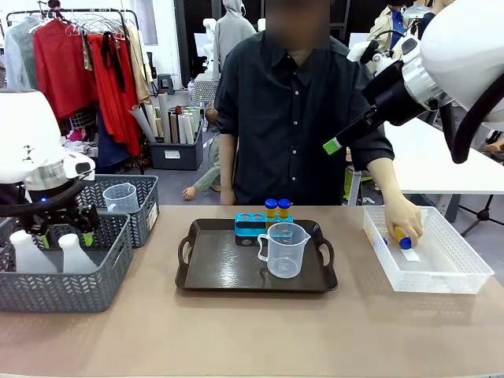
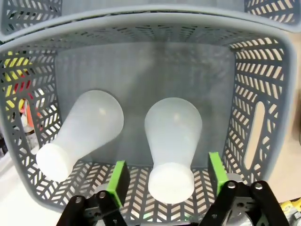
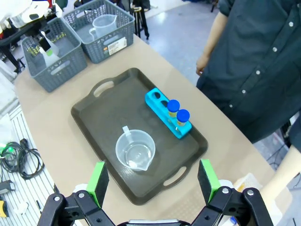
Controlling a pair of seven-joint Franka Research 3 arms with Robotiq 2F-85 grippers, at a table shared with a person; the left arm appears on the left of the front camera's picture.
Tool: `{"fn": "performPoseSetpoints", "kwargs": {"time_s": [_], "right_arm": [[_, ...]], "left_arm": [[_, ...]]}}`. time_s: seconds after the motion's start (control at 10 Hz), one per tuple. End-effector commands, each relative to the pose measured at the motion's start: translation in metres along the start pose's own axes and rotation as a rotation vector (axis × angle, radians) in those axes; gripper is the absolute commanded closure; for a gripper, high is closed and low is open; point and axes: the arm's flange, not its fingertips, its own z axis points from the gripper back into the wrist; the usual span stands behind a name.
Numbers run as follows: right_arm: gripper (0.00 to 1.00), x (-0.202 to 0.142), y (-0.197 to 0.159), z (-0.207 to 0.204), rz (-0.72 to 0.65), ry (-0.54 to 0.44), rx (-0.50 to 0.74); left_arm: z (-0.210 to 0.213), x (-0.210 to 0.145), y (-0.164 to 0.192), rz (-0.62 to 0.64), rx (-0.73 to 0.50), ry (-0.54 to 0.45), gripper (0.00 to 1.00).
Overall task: Prepare the laboratory tools.
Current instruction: Pick up one Small flask and place it on the Handle tray.
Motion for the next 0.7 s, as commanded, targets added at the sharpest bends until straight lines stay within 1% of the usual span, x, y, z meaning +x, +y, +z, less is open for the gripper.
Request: {"fn": "performPoseSetpoints", "kwargs": {"time_s": [0.0,0.2,0.3,0.5,0.6], "right_arm": [[0.0,0.001,-0.001,0.001,0.003,-0.004,0.004],[0.0,0.001,-0.001,0.001,0.003,-0.004,0.004],[0.0,0.001,-0.001,0.001,0.003,-0.004,0.004],[0.0,0.001,-0.001,0.001,0.003,-0.004,0.004],[0.0,0.001,-0.001,0.001,0.003,-0.004,0.004]], "left_arm": [[-0.004,0.001,0.007,-0.015,0.007,-0.024,0.58],[-0.005,-0.001,0.007,-0.011,-0.002,-0.018,0.96],[-0.003,-0.001,0.007,-0.011,-0.002,-0.025,1.0],[0.005,0.001,0.007,-0.013,-0.02,-0.025,1.0],[0.017,-0.002,0.003,-0.014,-0.026,-0.028,1.0]]}}
